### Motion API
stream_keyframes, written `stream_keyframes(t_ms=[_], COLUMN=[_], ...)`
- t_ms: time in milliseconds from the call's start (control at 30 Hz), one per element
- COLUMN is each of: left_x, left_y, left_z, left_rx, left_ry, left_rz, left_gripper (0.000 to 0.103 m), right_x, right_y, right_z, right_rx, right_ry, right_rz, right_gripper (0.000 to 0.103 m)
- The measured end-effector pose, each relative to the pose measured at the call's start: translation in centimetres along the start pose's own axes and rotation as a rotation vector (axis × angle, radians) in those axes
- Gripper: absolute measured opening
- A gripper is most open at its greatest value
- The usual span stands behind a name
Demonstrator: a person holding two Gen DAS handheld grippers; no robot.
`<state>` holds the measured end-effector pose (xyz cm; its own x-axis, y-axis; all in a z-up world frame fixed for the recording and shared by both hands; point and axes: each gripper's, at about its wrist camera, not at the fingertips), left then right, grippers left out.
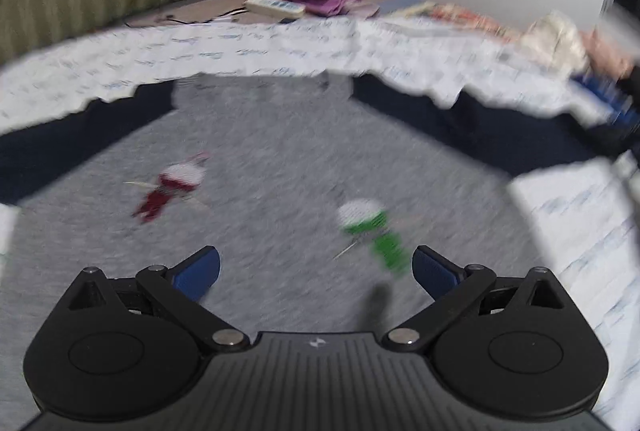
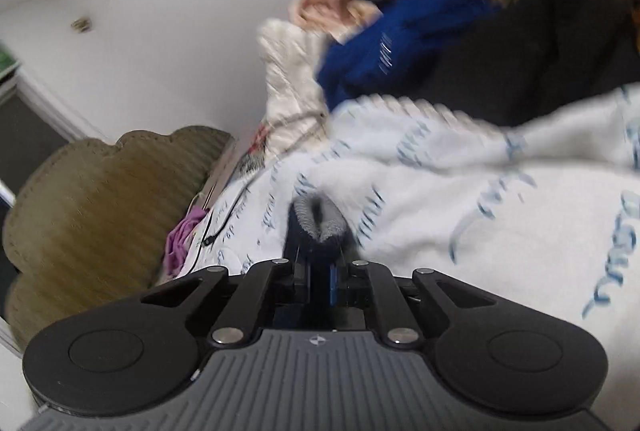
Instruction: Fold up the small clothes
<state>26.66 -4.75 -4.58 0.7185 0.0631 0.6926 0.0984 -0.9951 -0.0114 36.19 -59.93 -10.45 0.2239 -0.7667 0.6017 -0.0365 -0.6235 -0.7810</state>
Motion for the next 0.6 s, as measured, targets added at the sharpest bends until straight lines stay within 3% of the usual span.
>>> stream_keyframes(t_ms=[100,167,267,400,533,600], left_x=[2.0,3.7,6.0,8.0,8.3,8.1], left_y=[-1.1,-0.6,2.8,8.2,10.6,11.1], left_z=[1.4,3.1,6.2,8.1,9.9,10.6], left_rx=[-0.220,-0.389,-0.614,-0.692,-0.667,-0.654], left_ry=[-0.044,-0.100,-0.214,-0.272,-0.355,-0.368], left_rz=[-0.252,-0.400,-0.477,-0.442,-0.493,-0.494], left_gripper=[0.103,0.103,0.103,0.103,0.100,0.086], right_x=[-1.4,-4.1,-9.8,-15.4,-19.6,-21.0], right_y=[-4.1,-8.2,-14.1,-18.7,-20.9,-21.4], right_z=[-0.2,-0.2,-1.0,-1.6,-1.3,-1.4], right_rx=[0.017,0.055,0.120,0.230,0.256,0.257], right_ry=[-0.027,-0.099,-0.159,-0.219,-0.292,-0.313], right_rz=[-0.187,-0.384,-0.710,-0.915,-1.127,-1.196], right_gripper=[0.013,0.013,0.013,0.012,0.012,0.012])
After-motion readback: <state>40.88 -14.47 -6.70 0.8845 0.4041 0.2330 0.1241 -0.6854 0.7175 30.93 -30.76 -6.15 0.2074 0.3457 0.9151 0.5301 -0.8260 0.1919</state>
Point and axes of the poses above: each gripper's, at about its wrist camera, not at the fingertips, and z roughly the way its jaws point, y to its right, x to its top, and after that the axes turned 14 degrees about x, right-handed
